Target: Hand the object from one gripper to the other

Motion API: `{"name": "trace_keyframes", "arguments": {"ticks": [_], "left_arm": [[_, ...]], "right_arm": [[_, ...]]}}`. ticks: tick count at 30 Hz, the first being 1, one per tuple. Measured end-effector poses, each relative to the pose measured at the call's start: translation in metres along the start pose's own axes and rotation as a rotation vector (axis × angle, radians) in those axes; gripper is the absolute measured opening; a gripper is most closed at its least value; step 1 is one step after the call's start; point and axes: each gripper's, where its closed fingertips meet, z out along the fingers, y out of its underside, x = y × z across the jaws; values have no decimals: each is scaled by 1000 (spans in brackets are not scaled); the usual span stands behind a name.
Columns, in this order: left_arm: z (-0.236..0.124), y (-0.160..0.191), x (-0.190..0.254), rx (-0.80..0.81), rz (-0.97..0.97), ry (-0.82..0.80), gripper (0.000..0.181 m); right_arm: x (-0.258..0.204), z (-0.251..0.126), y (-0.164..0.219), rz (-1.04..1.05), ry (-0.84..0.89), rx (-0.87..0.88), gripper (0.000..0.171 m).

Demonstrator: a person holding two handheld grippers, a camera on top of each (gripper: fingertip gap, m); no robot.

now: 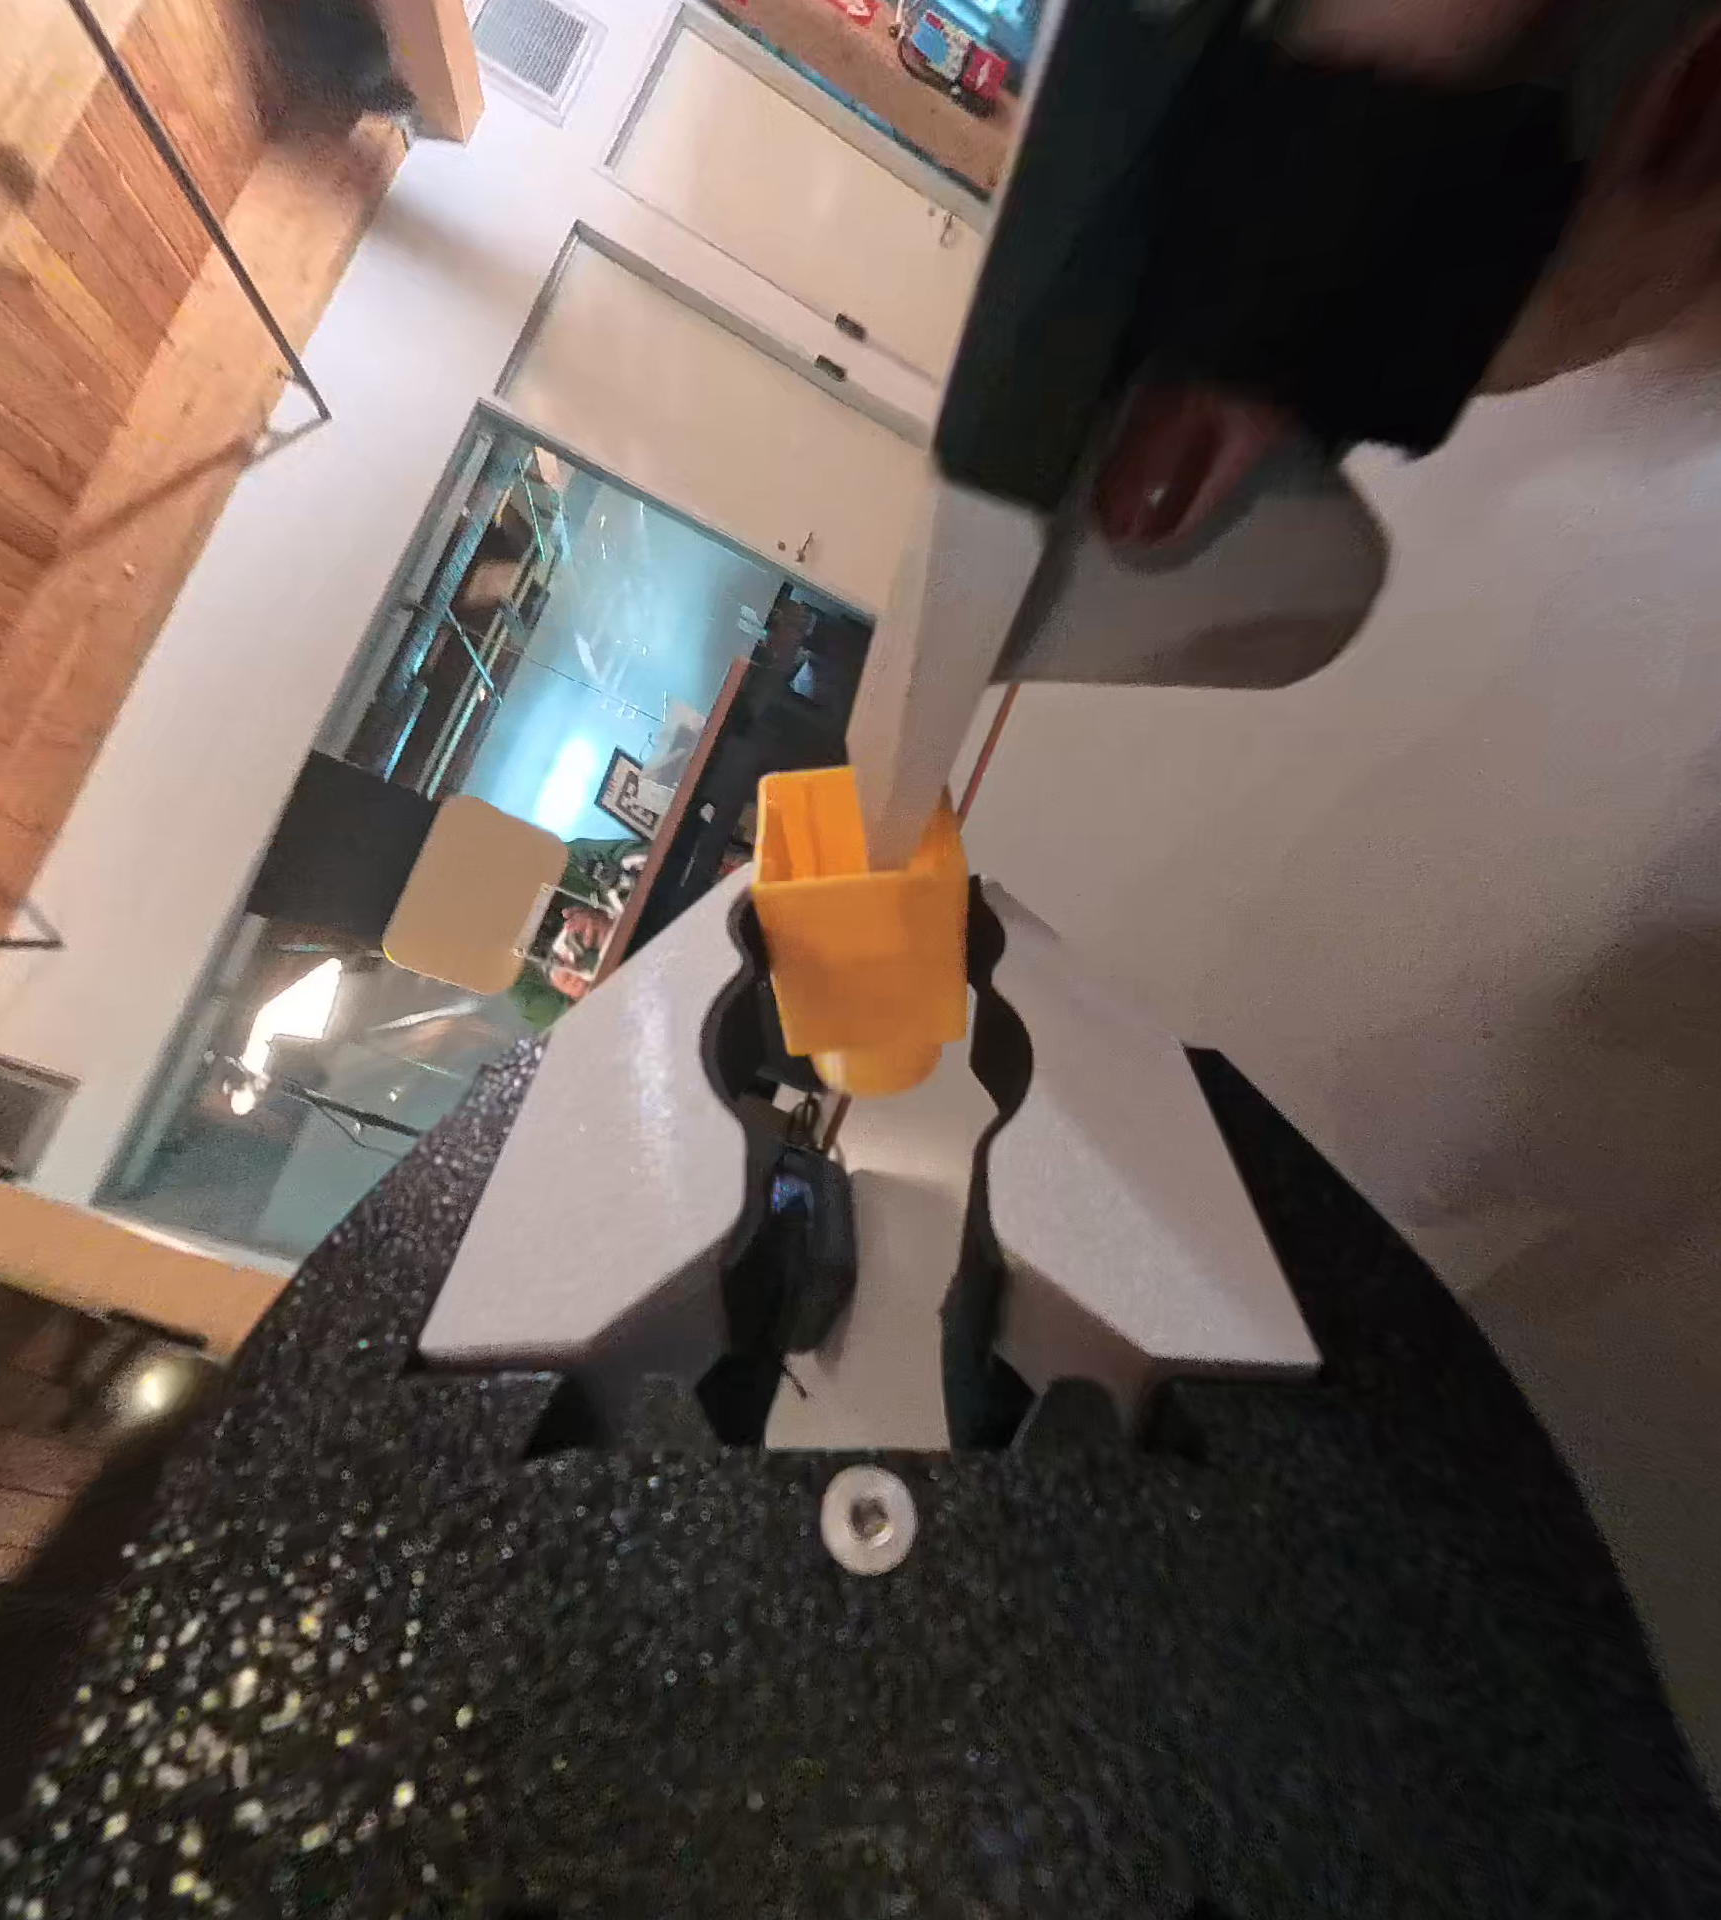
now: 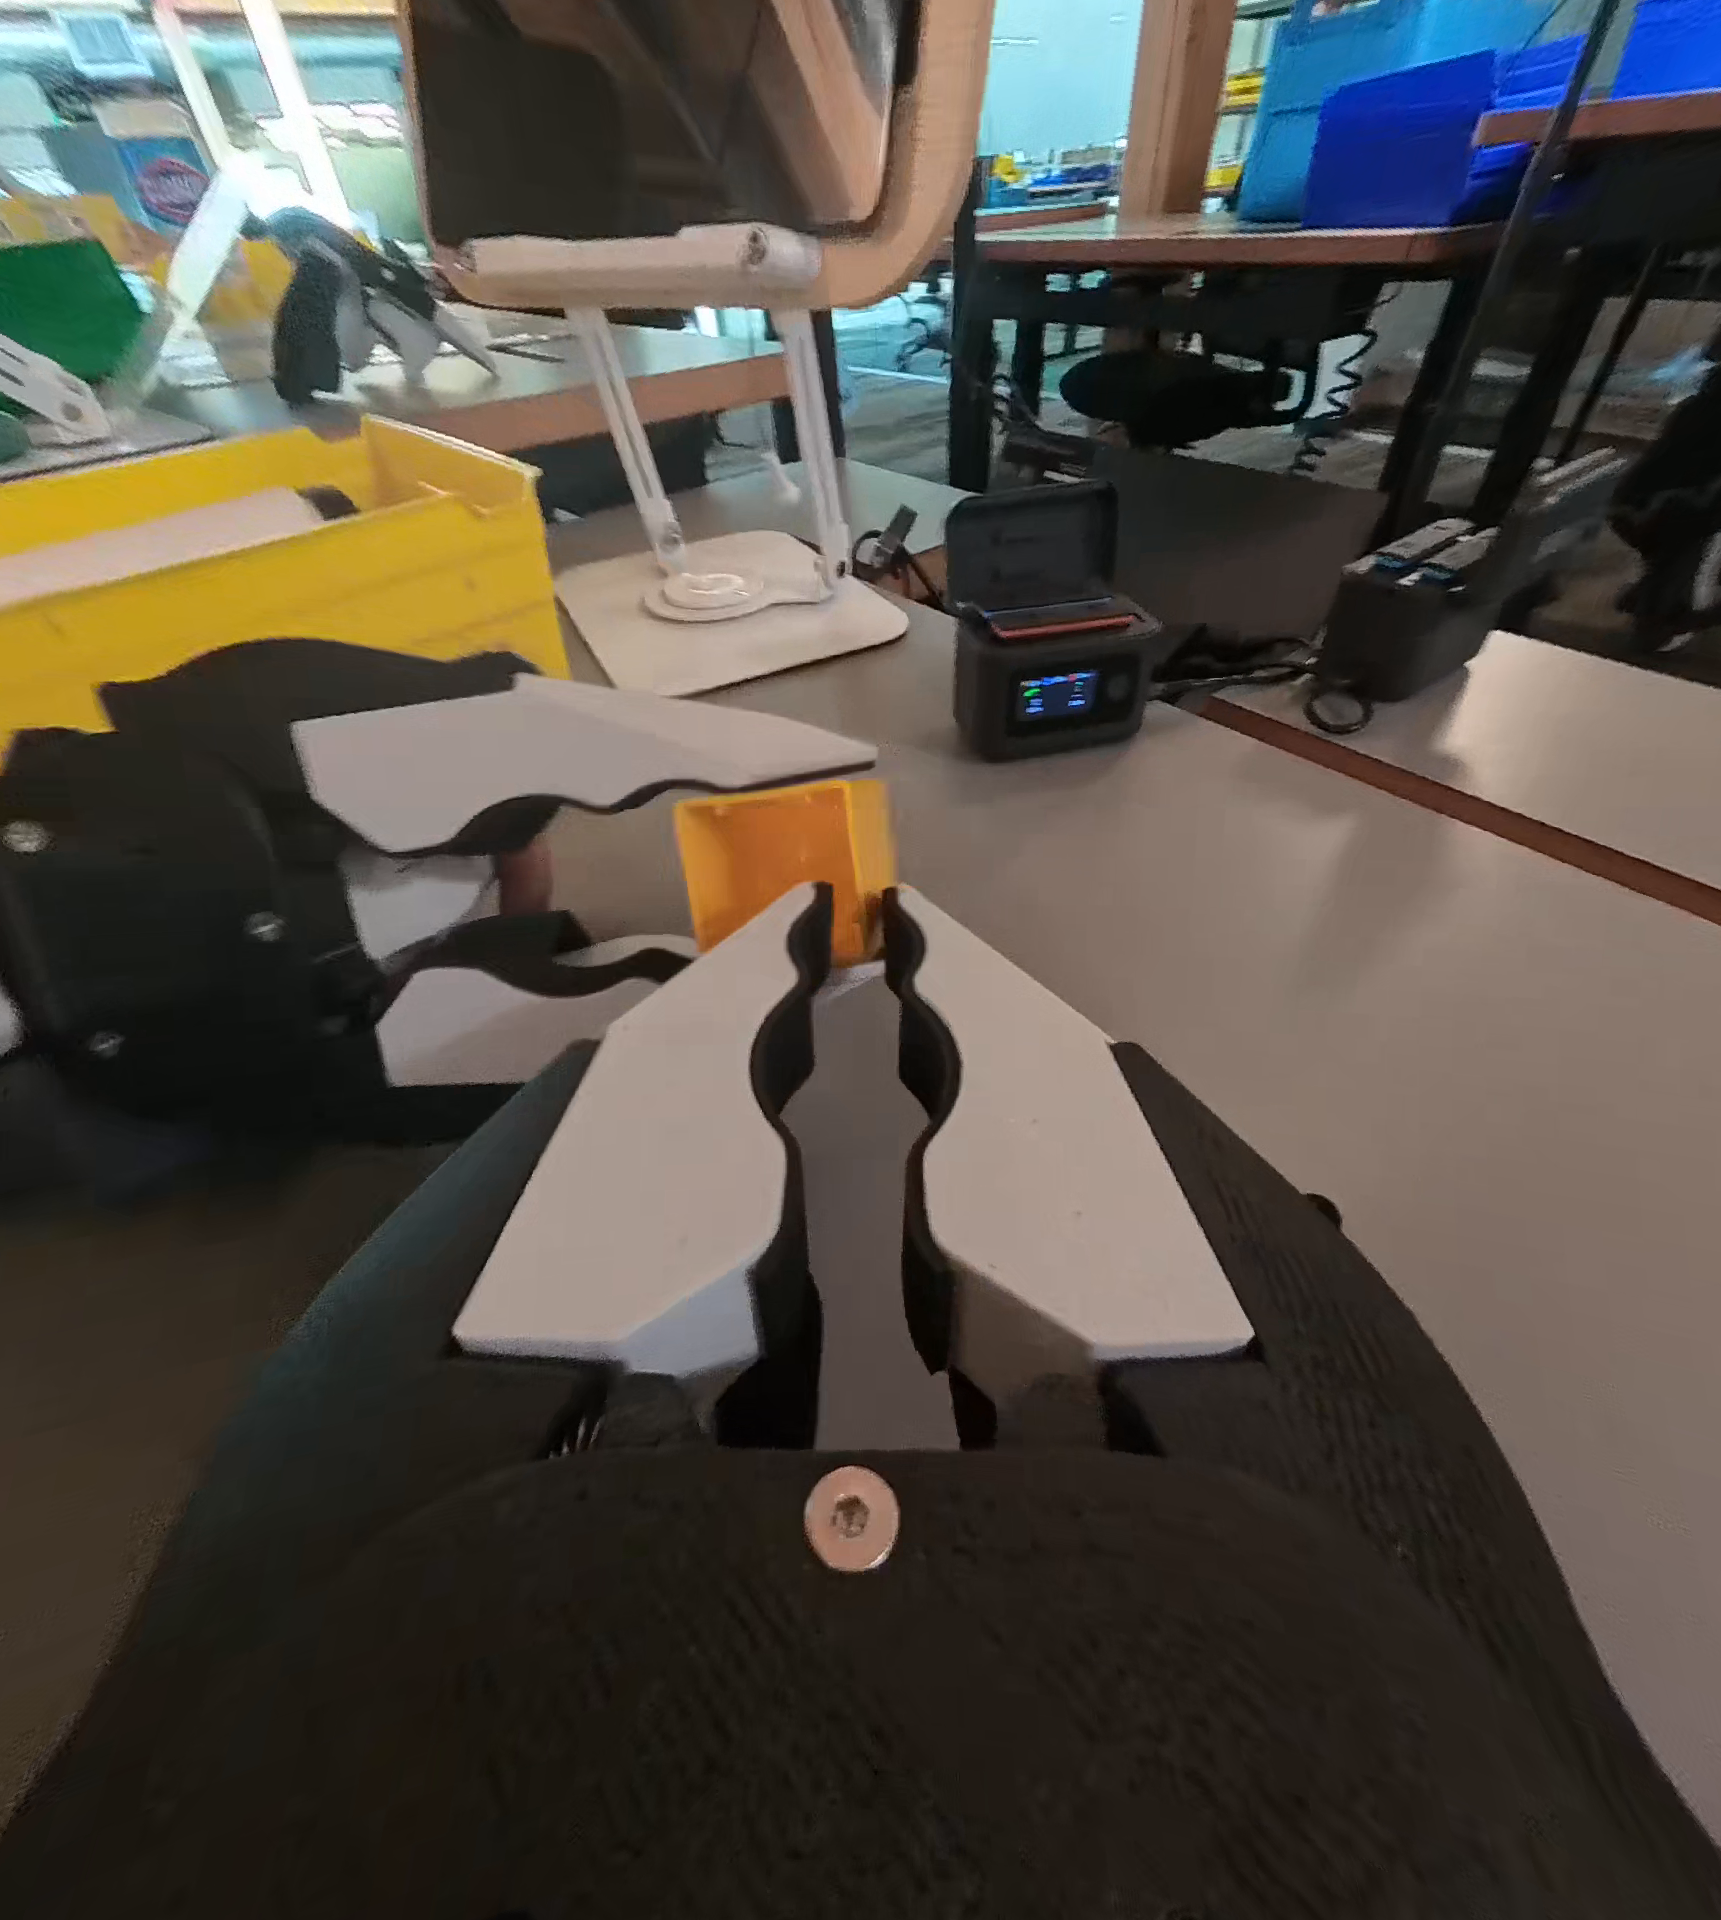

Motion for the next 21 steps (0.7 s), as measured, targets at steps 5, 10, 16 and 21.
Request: {"name": "trace_keyframes", "arguments": {"ticks": [5, 10, 16, 21], "left_arm": [[-1, -8, 1, 42, -259, 60, 38], [-6, -14, -7, 180, -831, 249, 80], [-15, -20, -38, 465, -1651, 510, 74], [-28, -34, -43, 681, -1977, 865, 56]], "right_arm": [[10, -3, -4, -70, 75, 24, 2], [25, -19, -26, -157, 184, 177, 3], [3, -31, -47, -364, 164, 387, 2], [-12, -24, -48, -487, 165, 410, 3]]}}
